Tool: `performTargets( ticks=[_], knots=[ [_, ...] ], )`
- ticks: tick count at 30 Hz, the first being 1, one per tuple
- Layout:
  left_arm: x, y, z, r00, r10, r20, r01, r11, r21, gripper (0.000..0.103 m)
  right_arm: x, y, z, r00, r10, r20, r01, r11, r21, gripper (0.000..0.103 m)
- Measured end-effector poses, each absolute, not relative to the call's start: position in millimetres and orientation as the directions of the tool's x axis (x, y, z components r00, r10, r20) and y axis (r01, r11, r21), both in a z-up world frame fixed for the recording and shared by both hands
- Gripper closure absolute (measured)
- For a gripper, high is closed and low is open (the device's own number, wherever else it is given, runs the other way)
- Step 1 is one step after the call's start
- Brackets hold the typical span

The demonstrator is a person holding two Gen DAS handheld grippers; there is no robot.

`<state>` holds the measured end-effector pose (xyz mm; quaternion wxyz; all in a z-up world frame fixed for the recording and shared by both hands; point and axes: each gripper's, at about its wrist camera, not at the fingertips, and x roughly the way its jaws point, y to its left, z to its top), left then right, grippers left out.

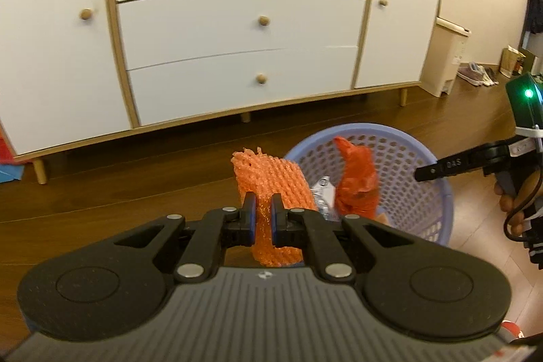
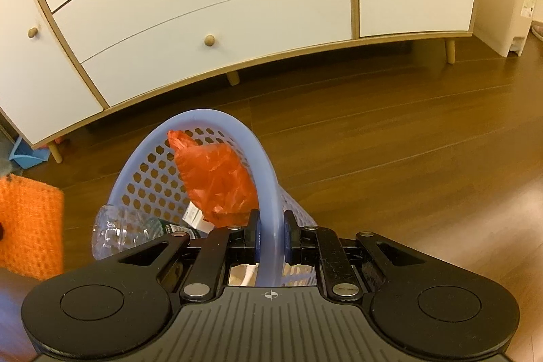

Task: Collect trash
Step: 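Carry the foam net over the wastebasket with the left tool while the right tool holds it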

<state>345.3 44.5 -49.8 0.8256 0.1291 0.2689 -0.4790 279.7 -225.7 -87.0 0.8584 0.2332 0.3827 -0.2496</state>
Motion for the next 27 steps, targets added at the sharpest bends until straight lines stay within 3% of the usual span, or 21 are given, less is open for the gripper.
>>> performTargets(
  ticks=[27],
  knots=[
    [335,16,-70,0.33,-0.736,-0.591,0.888,0.454,-0.07,0.098,277,-222,-84,0.597,-0.244,-0.765,0.579,0.79,0.201,0.094]
  ],
)
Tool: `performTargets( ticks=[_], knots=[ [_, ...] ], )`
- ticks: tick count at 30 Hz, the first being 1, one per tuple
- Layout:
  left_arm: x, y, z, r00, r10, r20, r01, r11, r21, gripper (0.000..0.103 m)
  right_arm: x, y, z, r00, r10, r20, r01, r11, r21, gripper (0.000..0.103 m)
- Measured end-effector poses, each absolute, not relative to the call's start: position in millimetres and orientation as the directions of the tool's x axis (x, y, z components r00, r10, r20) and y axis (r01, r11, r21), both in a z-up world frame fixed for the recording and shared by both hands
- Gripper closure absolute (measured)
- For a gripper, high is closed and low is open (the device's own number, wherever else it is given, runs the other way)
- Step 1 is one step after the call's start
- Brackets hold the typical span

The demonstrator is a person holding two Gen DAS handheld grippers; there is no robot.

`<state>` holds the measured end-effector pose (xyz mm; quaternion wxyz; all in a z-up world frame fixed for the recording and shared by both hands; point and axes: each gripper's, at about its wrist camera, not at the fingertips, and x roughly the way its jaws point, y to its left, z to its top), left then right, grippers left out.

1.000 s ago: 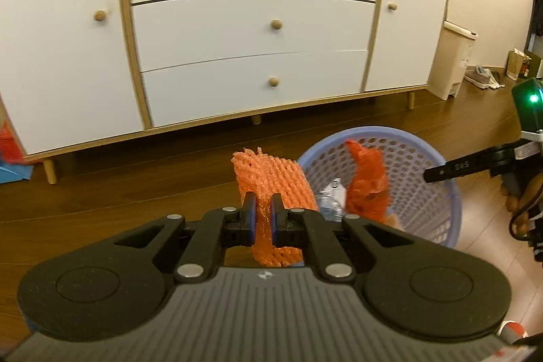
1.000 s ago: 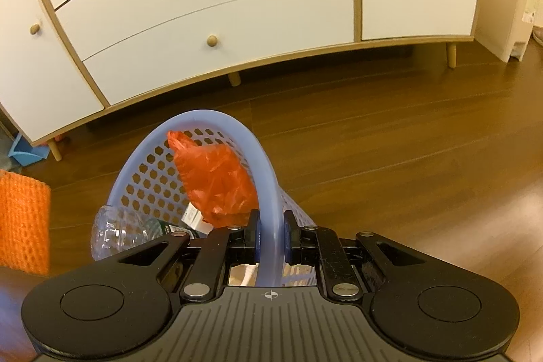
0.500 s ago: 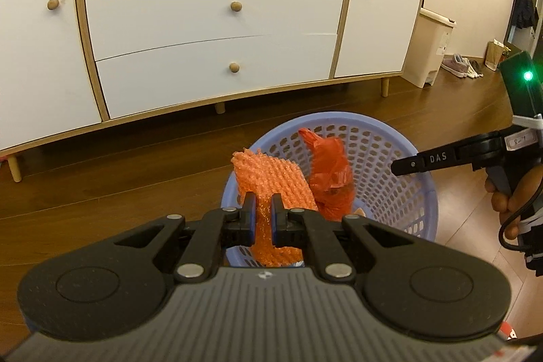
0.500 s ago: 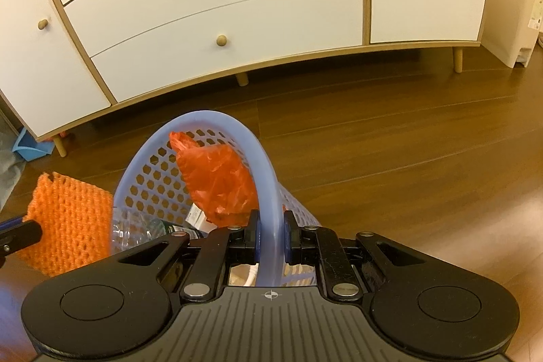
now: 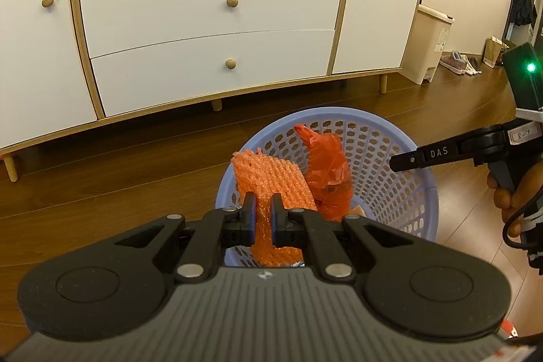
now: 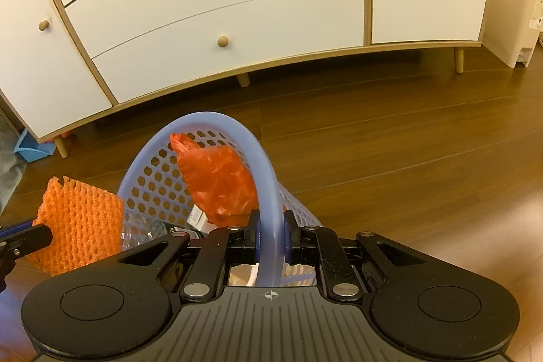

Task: Collect trash
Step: 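Carry the foam net over the wastebasket with the left tool while the right tool holds it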

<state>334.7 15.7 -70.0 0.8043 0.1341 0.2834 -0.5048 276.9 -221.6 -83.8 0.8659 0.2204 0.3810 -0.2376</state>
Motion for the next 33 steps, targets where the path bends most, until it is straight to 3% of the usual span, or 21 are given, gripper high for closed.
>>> performTargets(
  ticks=[9,11,13,33],
  knots=[
    [330,9,-72,0.299,-0.749,-0.592,0.901,0.425,-0.083,0.096,278,-222,-83,0.596,-0.245,-0.765,0.581,0.789,0.2,0.094],
    [328,6,-72,0.29,-0.748,-0.596,0.903,0.421,-0.089,0.089,278,-221,-83,0.596,-0.246,-0.765,0.58,0.79,0.198,0.094],
    [325,5,-73,0.291,-0.751,-0.593,0.906,0.416,-0.083,0.075,277,-221,-83,0.595,-0.246,-0.765,0.581,0.789,0.198,0.094],
    [335,10,-74,0.316,-0.73,-0.606,0.889,0.451,-0.081,0.075,277,-224,-85,0.592,-0.246,-0.768,0.589,0.782,0.203,0.094]
  ],
)
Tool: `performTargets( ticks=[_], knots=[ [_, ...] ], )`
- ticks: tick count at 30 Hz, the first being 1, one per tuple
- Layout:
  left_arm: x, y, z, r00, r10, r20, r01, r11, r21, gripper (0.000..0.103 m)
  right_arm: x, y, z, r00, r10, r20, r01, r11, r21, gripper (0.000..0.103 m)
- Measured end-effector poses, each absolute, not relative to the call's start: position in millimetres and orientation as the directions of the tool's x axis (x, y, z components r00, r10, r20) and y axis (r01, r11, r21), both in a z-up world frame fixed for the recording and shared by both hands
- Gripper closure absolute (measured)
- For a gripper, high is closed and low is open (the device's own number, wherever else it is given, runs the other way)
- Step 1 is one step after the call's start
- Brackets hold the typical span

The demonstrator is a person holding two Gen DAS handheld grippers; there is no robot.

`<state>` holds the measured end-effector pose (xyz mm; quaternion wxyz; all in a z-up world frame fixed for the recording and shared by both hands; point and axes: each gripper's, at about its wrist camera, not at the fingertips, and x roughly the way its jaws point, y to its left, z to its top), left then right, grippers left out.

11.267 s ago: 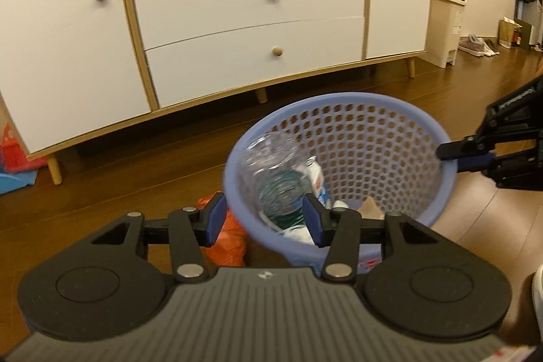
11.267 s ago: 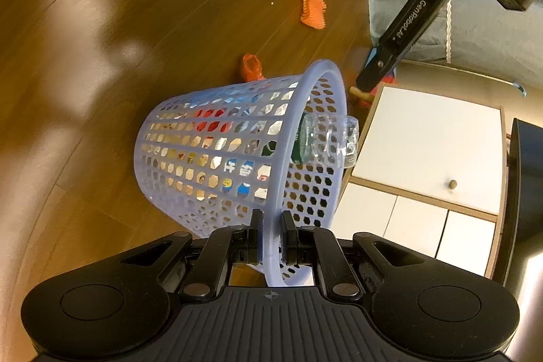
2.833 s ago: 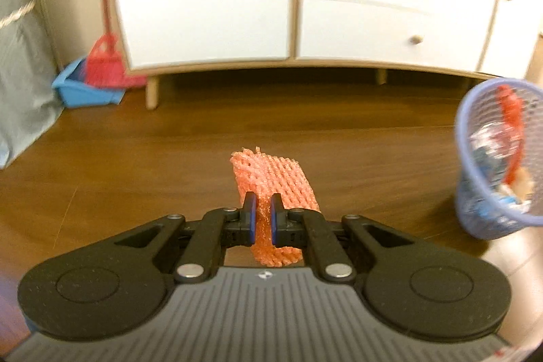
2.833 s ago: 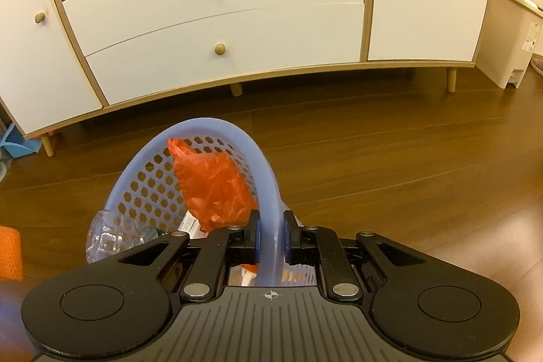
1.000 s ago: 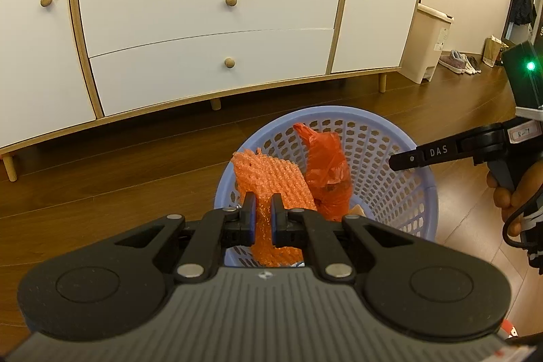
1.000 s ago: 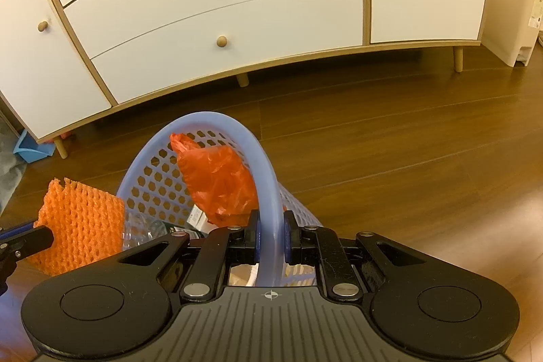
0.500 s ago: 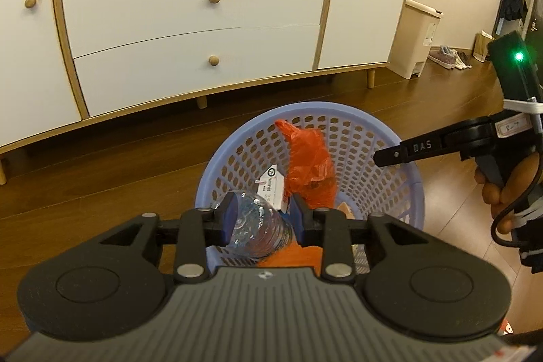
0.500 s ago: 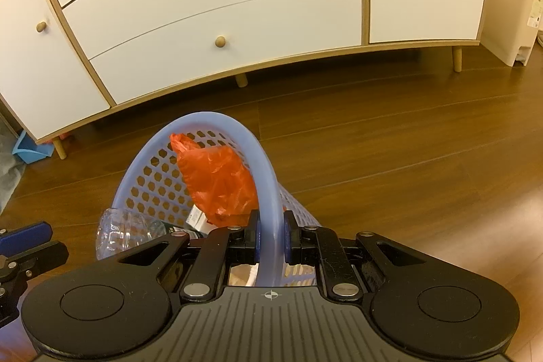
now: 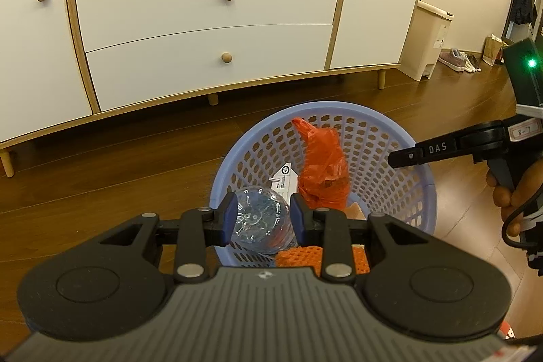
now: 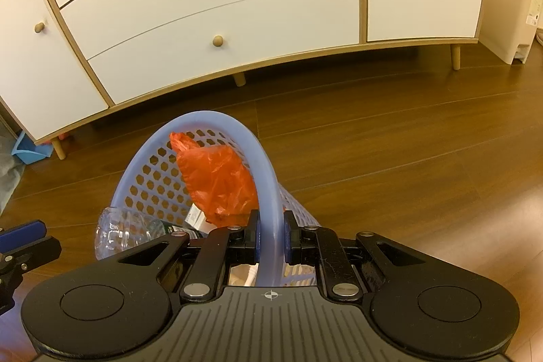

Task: Collect trash
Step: 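Carry the foam net over the wastebasket with the left tool while the right tool holds it, then open the left tool to drop the foam net while the right tool lowers the wastebasket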

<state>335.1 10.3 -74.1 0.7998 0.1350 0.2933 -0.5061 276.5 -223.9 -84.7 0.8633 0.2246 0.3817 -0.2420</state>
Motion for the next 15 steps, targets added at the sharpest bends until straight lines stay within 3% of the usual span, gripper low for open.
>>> performTargets(
  ticks=[15],
  knots=[
    [341.3,14.6,-73.0,0.337,-0.724,-0.601,0.877,0.473,-0.078,0.075,276.5,-225.0,-86.3,0.586,-0.25,-0.771,0.594,0.779,0.199,0.094]
  ],
)
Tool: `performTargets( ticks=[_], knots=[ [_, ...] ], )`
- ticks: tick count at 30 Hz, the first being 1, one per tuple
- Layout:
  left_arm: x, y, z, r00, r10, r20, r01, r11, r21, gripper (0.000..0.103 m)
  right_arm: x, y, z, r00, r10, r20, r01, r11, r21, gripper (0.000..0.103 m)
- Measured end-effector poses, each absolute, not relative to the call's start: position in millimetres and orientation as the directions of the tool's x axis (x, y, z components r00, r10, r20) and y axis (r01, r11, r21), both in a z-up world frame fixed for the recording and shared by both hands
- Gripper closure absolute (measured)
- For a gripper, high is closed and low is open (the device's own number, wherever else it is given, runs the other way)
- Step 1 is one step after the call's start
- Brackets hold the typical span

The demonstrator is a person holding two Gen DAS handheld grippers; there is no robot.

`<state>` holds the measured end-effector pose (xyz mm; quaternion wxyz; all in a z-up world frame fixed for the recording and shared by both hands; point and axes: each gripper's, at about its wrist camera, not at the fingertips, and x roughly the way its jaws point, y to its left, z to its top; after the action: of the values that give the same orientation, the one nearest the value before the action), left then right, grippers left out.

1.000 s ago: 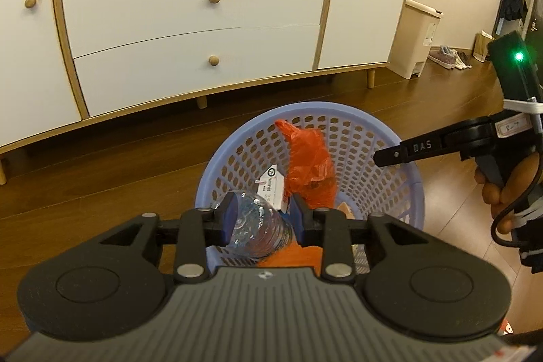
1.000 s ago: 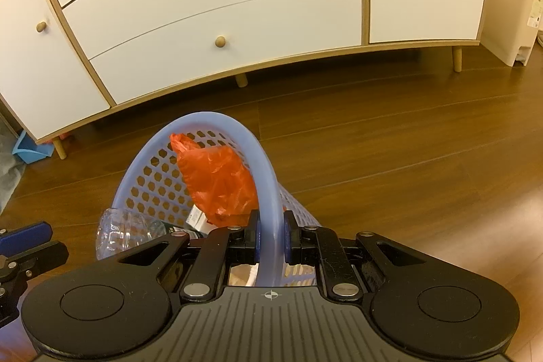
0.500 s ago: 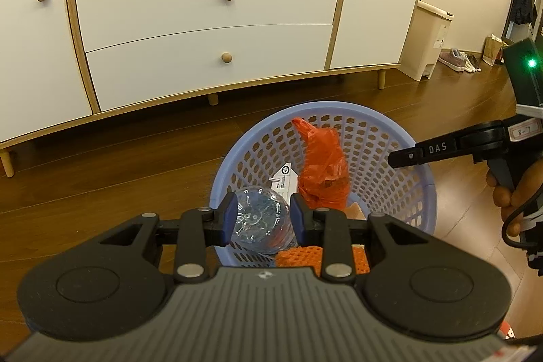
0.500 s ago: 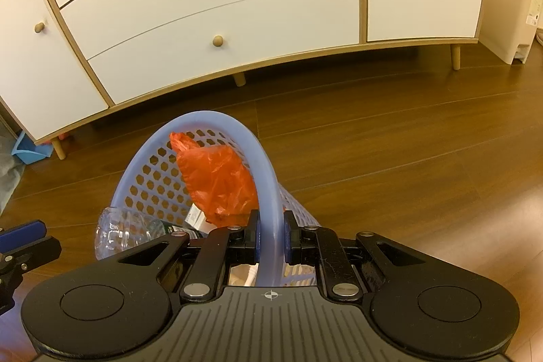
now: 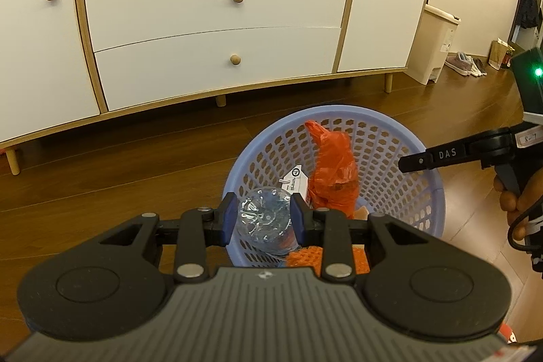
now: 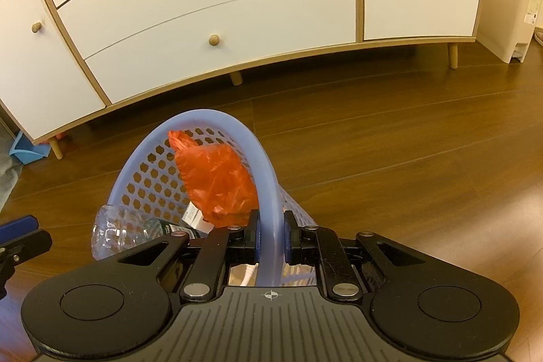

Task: Collect trash
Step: 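Open the left tool to drop the foam net while the right tool lowers the wastebasket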

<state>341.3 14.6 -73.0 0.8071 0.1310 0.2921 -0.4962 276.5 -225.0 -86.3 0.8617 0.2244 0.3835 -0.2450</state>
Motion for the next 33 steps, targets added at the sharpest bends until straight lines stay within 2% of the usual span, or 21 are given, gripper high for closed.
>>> performTargets(
  ticks=[8,14,16,20,24,26,33],
  knots=[
    [346,19,-72,0.349,-0.72,-0.6,0.873,0.483,-0.072,0.074,277,-226,-88,0.575,-0.26,-0.775,0.605,0.773,0.189,0.094],
    [350,25,-69,0.359,-0.72,-0.594,0.867,0.493,-0.072,0.067,278,-226,-89,0.562,-0.287,-0.776,0.596,0.791,0.14,0.094],
    [351,29,-67,0.359,-0.723,-0.59,0.866,0.493,-0.078,0.061,280,-222,-90,0.547,-0.31,-0.777,0.568,0.82,0.073,0.092],
    [350,37,-63,0.369,-0.724,-0.583,0.866,0.495,-0.066,0.047,272,-223,-91,0.538,-0.315,-0.782,0.548,0.835,0.041,0.087],
    [348,45,-57,0.385,-0.719,-0.578,0.858,0.51,-0.063,0.036,256,-233,-87,0.544,-0.321,-0.776,0.568,0.821,0.058,0.073],
    [345,48,-54,0.399,-0.716,-0.574,0.852,0.521,-0.058,0.034,248,-237,-86,0.541,-0.327,-0.775,0.581,0.811,0.064,0.07],
    [322,50,-42,0.39,-0.722,-0.572,0.848,0.524,-0.083,0.022,221,-248,-76,0.547,-0.283,-0.788,0.59,0.798,0.122,0.068]
  ],
)
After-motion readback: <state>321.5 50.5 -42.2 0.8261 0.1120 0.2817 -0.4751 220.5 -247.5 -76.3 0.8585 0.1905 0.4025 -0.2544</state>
